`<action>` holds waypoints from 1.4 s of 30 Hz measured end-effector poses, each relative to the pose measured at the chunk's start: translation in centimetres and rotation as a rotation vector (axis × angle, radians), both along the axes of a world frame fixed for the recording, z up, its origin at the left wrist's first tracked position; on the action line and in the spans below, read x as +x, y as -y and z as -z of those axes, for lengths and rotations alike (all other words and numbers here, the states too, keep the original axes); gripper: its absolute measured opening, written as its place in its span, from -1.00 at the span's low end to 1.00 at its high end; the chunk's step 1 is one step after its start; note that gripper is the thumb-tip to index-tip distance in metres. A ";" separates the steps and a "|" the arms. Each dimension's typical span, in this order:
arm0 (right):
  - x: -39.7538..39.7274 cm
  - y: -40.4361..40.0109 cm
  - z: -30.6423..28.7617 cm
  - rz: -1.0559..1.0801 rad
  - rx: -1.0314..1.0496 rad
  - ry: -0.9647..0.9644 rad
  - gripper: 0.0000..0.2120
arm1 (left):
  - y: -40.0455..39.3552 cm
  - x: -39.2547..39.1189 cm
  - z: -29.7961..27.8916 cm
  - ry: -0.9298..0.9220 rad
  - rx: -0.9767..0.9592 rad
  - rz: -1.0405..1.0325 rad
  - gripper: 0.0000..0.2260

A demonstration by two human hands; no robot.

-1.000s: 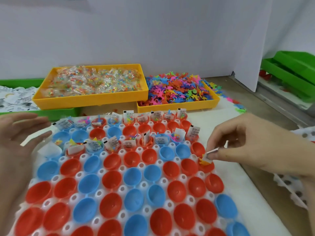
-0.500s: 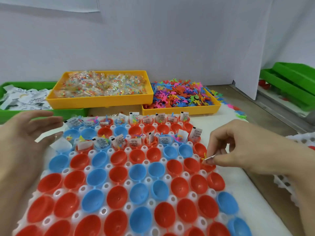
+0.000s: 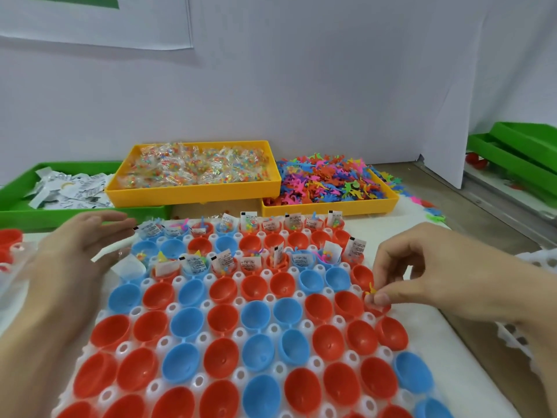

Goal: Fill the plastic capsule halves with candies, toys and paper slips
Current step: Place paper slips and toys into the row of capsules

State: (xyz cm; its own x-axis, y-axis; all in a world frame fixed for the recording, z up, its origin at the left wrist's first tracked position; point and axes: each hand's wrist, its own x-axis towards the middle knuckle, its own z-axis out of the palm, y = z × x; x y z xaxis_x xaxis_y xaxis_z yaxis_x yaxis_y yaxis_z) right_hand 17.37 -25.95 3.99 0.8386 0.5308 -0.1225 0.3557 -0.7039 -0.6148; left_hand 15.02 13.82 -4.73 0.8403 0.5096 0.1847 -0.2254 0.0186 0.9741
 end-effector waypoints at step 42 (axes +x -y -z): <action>0.9 1.3 0.9 0.025 0.200 0.059 -0.61 | 9.6 6.6 -6.7 -0.539 1.529 0.399 -0.58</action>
State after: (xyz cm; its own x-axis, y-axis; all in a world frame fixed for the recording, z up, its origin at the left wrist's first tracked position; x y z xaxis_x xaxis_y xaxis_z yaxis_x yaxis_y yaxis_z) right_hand 18.27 -27.26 3.08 0.8544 0.5186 0.0332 0.3795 -0.5790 -0.7217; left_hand 21.59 4.21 1.92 0.9930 -0.1030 -0.0572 -0.0965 -0.9895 0.1073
